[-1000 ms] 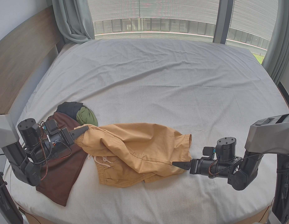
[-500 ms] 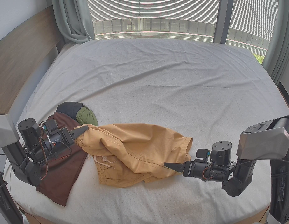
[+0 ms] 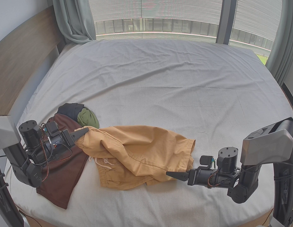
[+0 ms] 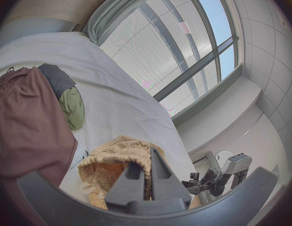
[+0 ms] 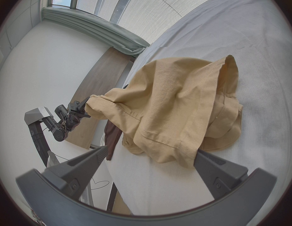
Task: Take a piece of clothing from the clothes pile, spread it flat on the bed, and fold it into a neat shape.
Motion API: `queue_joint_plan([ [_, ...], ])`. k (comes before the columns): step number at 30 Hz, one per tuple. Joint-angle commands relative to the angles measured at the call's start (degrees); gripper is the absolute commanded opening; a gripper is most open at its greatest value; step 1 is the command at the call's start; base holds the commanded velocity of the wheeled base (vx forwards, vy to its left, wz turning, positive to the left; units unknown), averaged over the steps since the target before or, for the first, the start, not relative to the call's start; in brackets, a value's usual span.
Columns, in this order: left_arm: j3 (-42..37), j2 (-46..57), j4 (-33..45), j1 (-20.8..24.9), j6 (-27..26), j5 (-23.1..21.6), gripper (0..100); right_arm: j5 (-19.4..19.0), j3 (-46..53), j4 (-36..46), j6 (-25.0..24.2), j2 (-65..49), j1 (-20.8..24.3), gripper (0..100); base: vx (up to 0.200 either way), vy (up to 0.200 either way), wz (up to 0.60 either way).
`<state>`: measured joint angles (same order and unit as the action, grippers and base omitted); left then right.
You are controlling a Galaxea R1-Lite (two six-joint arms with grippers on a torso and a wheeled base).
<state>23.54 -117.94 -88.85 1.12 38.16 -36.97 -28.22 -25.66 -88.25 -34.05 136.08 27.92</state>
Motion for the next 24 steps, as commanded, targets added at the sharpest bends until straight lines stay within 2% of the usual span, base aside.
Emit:
queue_joint_plan([
  [1, 0.01, -0.09, -0.01, 0.02, 0.08, 0.06, 0, -0.08, -1.58, 0.01, 0.03, 0.76, 0.21, 100, 0.000, 0.000, 0.00],
  [10, -0.07, 0.08, -0.01, 0.20, 0.08, -0.03, 0, -0.08, -4.92, 0.01, 0.03, 3.75, 0.30, 100, 0.000, 0.000, 0.00],
  [11, 0.01, -0.01, -0.01, 0.20, 0.08, 0.06, 0, -0.08, -4.92, 0.01, 0.03, 3.84, 0.21, 0, 0.000, 0.000, 0.00],
  [24, 0.10, -0.09, -0.01, 0.20, 0.08, -0.03, 0, -0.17, -2.38, -0.08, 1.79, 2.70, -1.64, 0, 0.000, 0.000, 0.00],
])
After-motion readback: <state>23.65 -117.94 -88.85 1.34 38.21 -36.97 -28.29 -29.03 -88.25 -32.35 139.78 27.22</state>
